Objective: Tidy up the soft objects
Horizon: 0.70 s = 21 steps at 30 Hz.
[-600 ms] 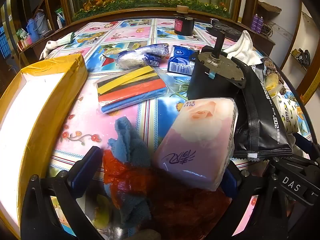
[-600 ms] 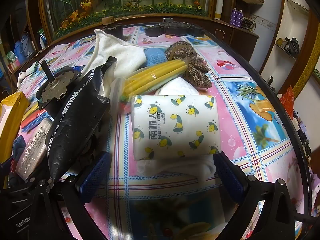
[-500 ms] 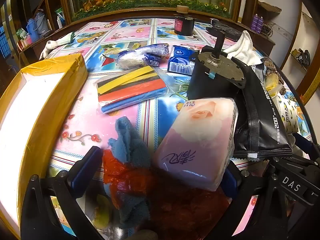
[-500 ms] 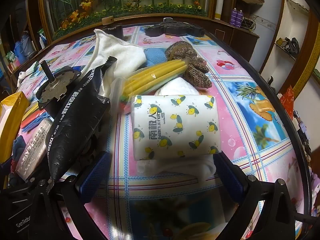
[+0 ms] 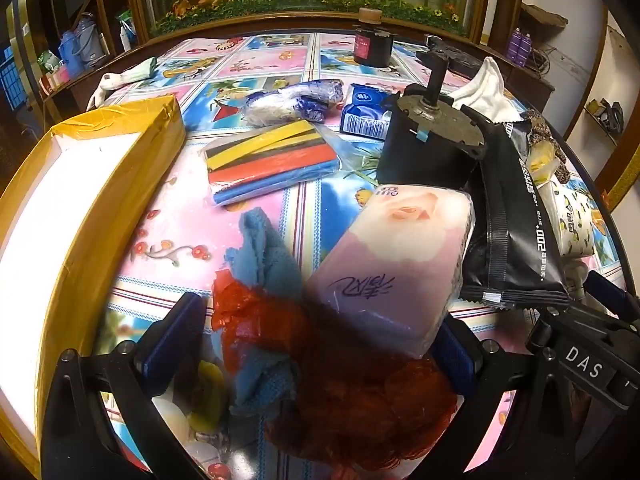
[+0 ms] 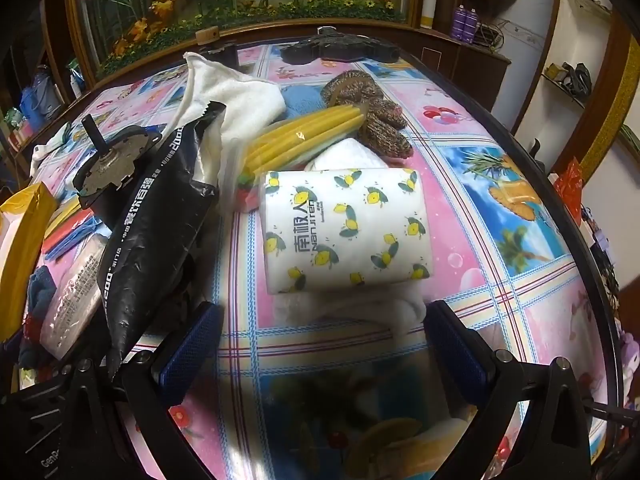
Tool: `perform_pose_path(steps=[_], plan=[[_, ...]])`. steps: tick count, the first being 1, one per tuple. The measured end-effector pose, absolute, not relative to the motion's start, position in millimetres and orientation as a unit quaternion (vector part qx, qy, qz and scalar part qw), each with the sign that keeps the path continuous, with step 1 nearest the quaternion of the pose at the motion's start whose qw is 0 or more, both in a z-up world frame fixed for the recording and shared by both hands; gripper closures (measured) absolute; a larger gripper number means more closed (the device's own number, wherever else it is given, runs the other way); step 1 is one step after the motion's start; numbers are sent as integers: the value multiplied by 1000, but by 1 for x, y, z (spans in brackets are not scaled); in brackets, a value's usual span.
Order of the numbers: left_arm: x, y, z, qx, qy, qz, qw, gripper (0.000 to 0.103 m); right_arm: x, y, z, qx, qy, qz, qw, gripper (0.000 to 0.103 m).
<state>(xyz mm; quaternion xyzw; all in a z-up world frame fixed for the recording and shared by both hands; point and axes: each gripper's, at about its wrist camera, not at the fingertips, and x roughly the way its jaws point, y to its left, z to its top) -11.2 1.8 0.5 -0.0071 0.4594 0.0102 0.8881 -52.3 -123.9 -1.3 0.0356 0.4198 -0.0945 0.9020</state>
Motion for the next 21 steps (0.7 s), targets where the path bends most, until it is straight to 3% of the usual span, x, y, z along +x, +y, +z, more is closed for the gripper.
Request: perform_pose_path(steps=[21], plan=[[-14, 5, 1, -1, 466, 7, 885, 0, -72, -120, 4, 72, 416, -151, 894, 1]])
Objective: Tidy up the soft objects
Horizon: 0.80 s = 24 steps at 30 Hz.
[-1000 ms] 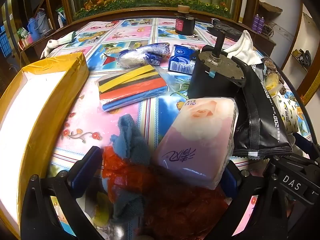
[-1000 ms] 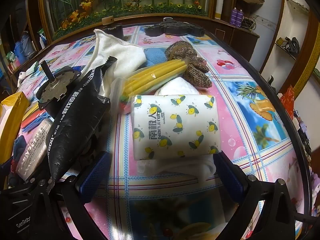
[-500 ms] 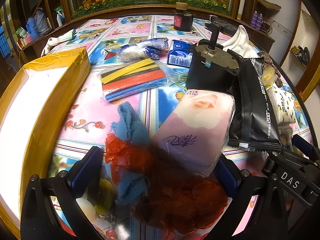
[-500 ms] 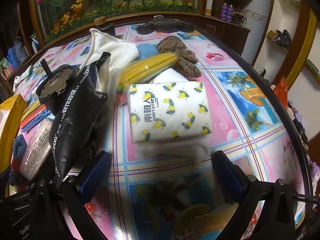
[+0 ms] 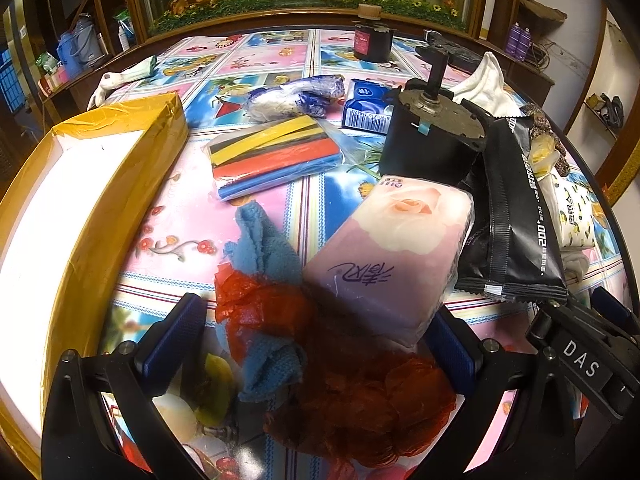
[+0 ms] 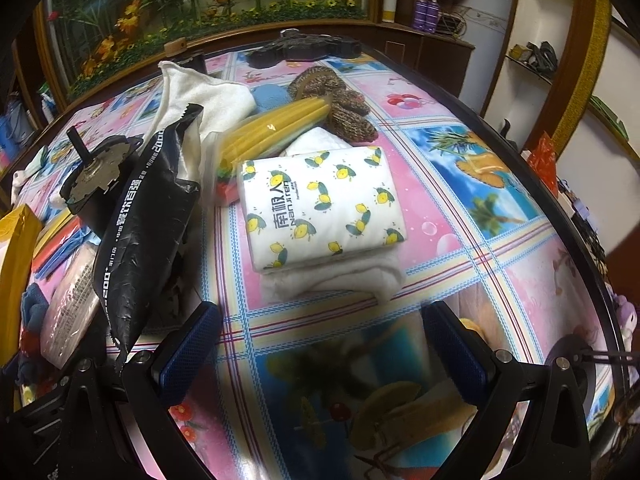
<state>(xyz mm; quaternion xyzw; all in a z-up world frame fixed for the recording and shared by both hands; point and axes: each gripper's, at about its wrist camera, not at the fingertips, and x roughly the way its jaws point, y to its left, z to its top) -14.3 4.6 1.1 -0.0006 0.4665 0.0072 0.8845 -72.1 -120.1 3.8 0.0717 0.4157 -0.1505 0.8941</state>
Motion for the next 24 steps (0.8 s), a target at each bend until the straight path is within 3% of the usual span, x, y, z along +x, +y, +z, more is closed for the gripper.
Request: perform_pose_path(steps=[19, 24], plan=[[-92, 41, 72, -23, 402, -55, 914, 3, -80, -116, 8, 58, 427, -104, 896, 1], [-98, 55, 79, -37, 368, -50, 928, 3, -112, -110, 35, 30, 371, -89, 924, 1]])
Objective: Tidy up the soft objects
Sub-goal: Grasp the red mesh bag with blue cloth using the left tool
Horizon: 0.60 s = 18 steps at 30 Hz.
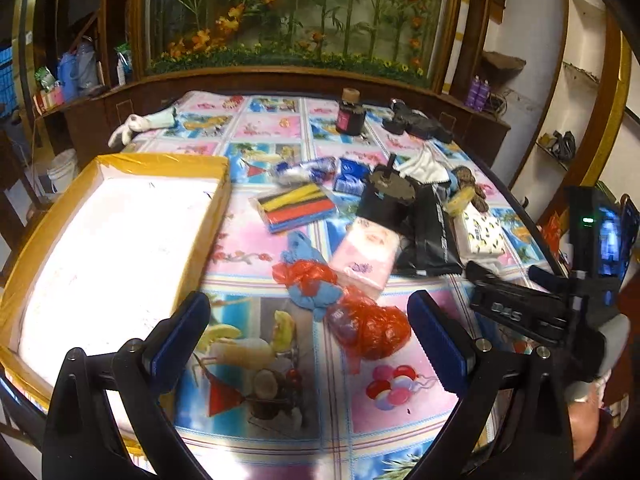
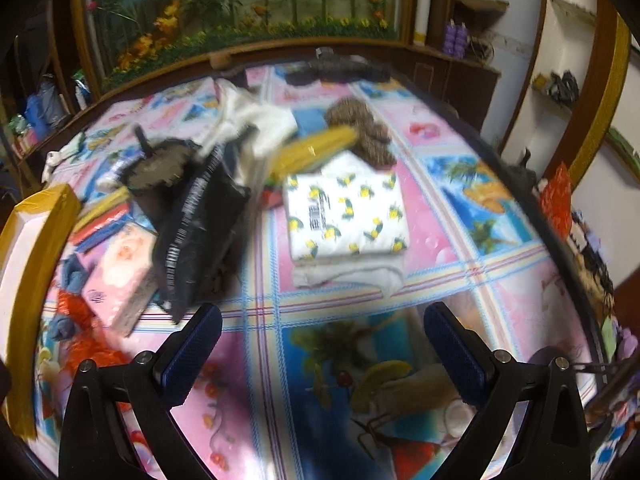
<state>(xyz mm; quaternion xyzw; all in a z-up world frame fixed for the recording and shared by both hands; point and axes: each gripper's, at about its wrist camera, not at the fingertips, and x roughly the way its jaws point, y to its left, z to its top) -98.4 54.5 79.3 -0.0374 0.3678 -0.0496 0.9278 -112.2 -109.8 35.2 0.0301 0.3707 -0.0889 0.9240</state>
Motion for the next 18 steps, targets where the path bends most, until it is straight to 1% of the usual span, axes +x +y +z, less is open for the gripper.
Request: perform_pose_path(steps=[2, 4, 5, 7, 12, 15, 18], plan=[[-100, 58, 79, -46, 352, -51, 933, 3, -132, -106, 51, 18, 320, -86, 943, 1], [-98, 58, 75, -41, 371, -62, 926, 3, -150, -99, 64, -8, 266, -82, 960, 1], [-97, 57, 73, -39, 380, -73, 921, 3, -153, -95, 66, -22, 257, -77, 963, 1], [-97, 57, 71, -51, 389, -90, 915, 3, -154, -88, 69, -44, 262, -64, 962, 1], [-101, 63, 72, -57, 391, -81, 915, 3, -143, -90, 64, -41, 281, -33, 958, 1], [-101, 71, 72, -66, 394, -68, 914, 3, -130, -94, 61, -52, 264, -46, 962, 1], [-97, 77, 68, -75, 404, -59, 910, 3, -113, -104, 53, -39, 261, -48, 963, 2]])
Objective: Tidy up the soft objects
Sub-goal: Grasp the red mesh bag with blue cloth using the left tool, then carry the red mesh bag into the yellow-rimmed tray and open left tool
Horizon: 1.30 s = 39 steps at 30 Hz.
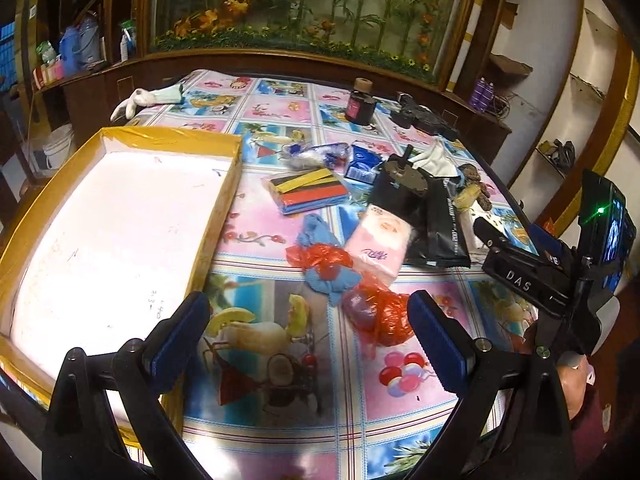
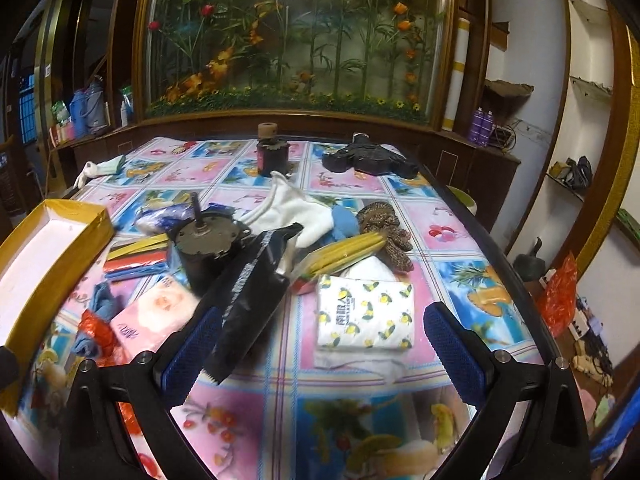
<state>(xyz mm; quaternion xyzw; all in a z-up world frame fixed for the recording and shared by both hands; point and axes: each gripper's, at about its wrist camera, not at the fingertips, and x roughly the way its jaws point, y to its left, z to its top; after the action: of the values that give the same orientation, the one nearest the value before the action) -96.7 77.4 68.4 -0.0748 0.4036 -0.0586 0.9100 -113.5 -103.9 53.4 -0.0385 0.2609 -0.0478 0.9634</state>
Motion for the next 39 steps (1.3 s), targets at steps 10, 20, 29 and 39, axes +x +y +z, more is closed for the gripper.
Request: perform_pose_path(steps=[10, 20, 29, 39], plan=[[-91, 72, 63, -86, 408, -63, 907, 3, -103, -116, 45, -5, 264, -33, 964, 2], [-89, 64, 53, -64, 408, -83, 907, 3, -110, -111, 44, -16, 254, -40, 966, 1], [-78, 27, 37, -16, 428, -122, 895, 4, -104, -122, 43, 13, 272, -47, 961, 1], [-58, 9, 16, -27, 459, -144, 876, 56, -102, -120, 40, 5, 278, -56, 959, 1]])
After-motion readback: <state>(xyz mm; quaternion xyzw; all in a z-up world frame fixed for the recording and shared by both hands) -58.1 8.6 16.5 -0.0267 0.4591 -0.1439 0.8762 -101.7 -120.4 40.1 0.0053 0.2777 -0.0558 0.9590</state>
